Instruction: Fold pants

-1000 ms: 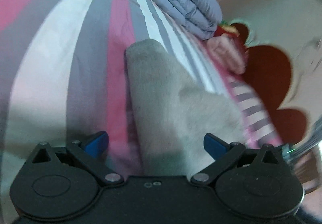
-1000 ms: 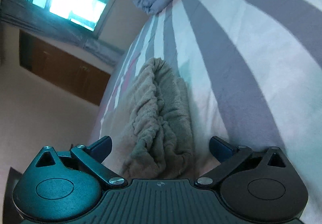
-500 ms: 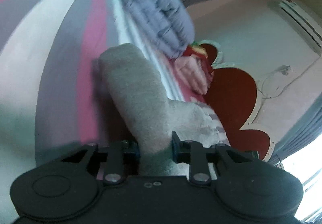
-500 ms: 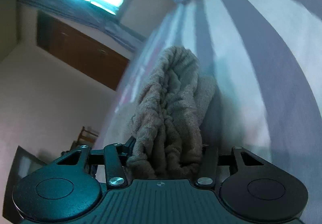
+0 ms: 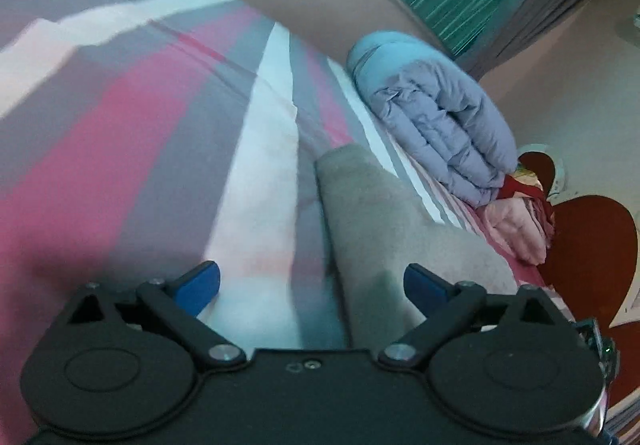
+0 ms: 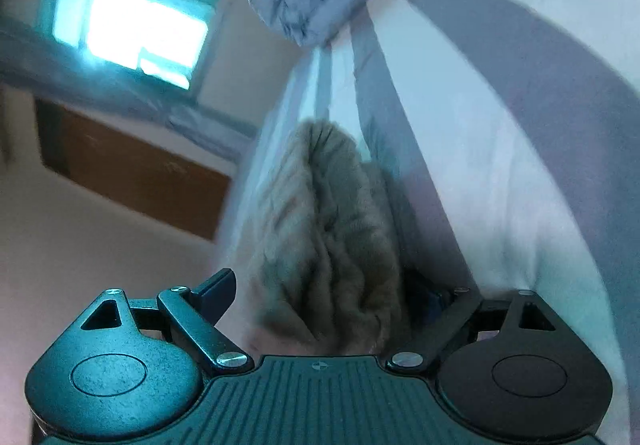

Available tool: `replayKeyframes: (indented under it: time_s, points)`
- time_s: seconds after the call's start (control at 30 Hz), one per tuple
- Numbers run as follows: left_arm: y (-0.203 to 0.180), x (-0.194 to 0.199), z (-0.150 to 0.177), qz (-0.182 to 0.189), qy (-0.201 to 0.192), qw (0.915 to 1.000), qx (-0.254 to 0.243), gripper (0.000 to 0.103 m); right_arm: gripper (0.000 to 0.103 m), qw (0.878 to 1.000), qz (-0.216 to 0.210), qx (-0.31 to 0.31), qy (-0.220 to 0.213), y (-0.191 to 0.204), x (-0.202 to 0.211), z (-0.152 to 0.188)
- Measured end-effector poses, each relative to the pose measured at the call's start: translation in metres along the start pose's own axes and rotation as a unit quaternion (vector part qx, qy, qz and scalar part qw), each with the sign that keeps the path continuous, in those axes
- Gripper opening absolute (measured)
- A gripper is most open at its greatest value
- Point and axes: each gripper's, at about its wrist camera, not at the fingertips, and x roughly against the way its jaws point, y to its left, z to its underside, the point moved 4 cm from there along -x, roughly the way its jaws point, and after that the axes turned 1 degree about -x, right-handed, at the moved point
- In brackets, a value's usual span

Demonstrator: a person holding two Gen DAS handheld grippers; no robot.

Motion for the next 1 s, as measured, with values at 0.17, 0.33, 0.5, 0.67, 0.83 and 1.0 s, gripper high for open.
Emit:
replayKeyframes:
  time_s: [0.17, 0.33, 0.5, 0.67, 0.83, 1.0]
  points:
    - [-0.008, 0.077, 0.058, -0.066, -0.033, 0.9948, -0.071, 0.097, 0.092, 0.995, 0.024, 0.090, -0.041, 0.003, 0.074, 0.040]
    - [-0.043, 0.128, 0.099, -0.116, -0.035, 0.9879, -0.096, 0.097, 0.103, 0.974, 0.117, 0.188, -0.043, 0.020, 0.122, 0.119]
    - [-0.106, 0.202, 0.136, -0.145, -0.109, 0.9731, -0.143, 0.097, 0.103, 0.945, 0.185, 0.257, -0.085, 0.063, 0.147, 0.192]
    - [-0.169, 0.266, 0.191, -0.142, -0.169, 0.9491, -0.225, 0.097, 0.103, 0.885, 0.218, 0.389, -0.133, 0.119, 0.187, 0.280]
    - [-0.194, 0.307, 0.237, -0.128, -0.184, 0.9437, -0.243, 0.097, 0.103, 0.867, 0.216, 0.411, -0.181, 0.146, 0.223, 0.343]
    - [-0.208, 0.328, 0.253, -0.108, -0.200, 0.9472, -0.226, 0.097, 0.103, 0.859, 0.217, 0.425, -0.187, 0.162, 0.233, 0.383]
